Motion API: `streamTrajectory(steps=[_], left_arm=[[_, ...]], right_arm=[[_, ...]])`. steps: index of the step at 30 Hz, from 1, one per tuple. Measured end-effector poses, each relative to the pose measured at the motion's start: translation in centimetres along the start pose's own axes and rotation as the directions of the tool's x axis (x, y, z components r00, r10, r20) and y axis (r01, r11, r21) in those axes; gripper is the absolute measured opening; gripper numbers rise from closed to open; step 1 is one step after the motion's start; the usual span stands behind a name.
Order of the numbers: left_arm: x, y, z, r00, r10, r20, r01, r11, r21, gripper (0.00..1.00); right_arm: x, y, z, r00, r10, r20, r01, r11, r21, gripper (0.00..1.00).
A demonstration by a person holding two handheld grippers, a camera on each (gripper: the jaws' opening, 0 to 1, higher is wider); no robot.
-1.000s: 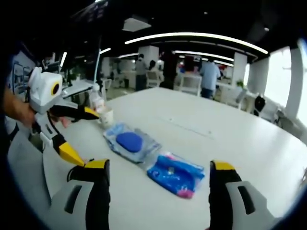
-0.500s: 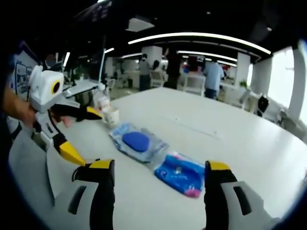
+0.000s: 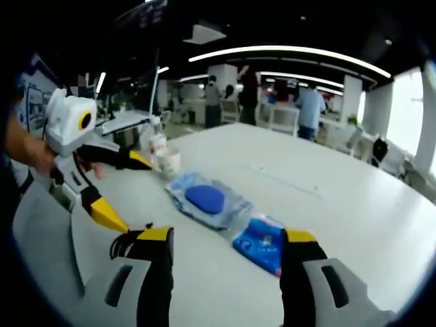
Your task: Arrange the tabletop items into an orderly group along one side of the table until the central work area is clear of visible clutter.
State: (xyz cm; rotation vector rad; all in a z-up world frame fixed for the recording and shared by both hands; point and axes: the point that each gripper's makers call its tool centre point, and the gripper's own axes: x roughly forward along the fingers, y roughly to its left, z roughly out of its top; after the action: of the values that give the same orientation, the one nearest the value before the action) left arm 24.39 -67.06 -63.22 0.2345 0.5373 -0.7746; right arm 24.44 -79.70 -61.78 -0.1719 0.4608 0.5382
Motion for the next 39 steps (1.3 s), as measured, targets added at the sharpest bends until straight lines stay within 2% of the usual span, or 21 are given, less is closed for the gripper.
streamTrajectory(steps=[32,39], left_arm=[[-1.4,-0.2,-2.9,0.999,-0.015,-0.036,0.015,1.000,-0.003,0.68],[-1.6,-0.2,-3.9,0.998,-0.026,-0.060,0.027,1.000,0.014,0.62]], right_arm=[[0.5,4.2,-1.9,0.995,0.091,-0.043,-0.091,0.996,0.003,0.38],[0.7,4.6,-2.1,0.995,0.093,-0.046,-0.094,0.996,-0.011,0.37]])
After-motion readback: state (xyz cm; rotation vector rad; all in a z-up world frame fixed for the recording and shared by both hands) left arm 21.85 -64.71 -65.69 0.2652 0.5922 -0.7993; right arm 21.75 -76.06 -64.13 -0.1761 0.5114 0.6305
